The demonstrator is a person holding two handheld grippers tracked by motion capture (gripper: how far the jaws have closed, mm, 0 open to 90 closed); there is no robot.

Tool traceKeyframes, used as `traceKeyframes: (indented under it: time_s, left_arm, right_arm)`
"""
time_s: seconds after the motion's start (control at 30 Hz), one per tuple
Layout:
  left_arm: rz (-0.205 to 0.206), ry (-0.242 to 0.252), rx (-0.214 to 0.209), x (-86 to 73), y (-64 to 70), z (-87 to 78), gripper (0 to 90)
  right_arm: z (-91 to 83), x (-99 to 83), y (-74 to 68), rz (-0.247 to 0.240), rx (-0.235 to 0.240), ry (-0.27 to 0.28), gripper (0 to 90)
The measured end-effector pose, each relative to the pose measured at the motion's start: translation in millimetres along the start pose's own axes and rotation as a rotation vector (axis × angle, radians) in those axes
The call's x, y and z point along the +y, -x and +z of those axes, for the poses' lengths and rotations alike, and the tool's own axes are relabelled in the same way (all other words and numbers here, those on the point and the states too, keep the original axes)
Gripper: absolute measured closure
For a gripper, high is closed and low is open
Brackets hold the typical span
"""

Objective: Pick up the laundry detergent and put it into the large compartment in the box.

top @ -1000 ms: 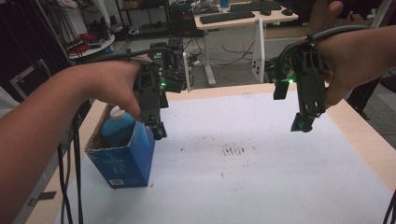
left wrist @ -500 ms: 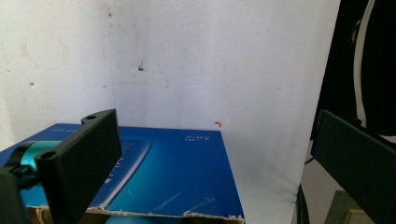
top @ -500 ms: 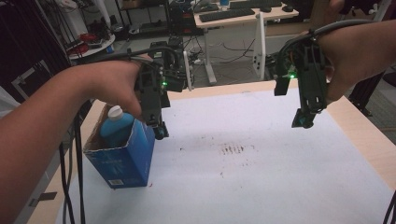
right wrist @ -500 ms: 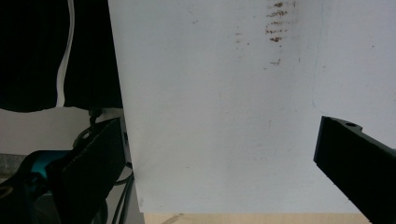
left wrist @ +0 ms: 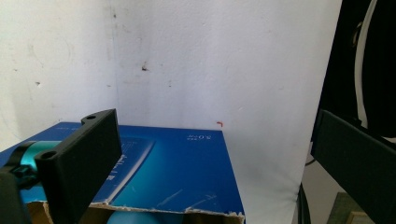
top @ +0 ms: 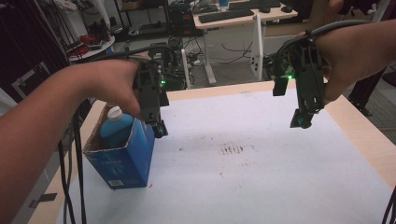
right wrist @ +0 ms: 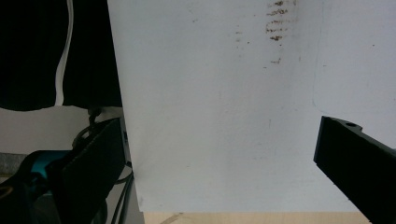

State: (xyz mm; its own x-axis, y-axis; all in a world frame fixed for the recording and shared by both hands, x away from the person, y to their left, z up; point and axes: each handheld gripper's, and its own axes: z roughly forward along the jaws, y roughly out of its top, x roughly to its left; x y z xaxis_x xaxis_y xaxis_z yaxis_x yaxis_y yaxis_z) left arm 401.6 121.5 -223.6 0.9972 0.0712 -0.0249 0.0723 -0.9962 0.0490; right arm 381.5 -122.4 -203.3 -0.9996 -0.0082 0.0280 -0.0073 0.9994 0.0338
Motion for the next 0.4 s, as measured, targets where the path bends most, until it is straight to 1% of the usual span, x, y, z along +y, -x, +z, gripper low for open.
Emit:
traceKeyframes:
  time_s: [0.23,0.4]
  left_arm:
    - [0.000,-0.003,0.009,2.2,1.3,-0.2,1.7]
    - [-0.002,0.004,0.009,3.5,3.5,-1.0,1.7]
  right_arm:
    - [0.3,0.6,-1.1,-0.003,0.000,-0.001,1.5]
    - [-0.5,0.3,-5.1,-0.002,0.002,-0.005,1.5]
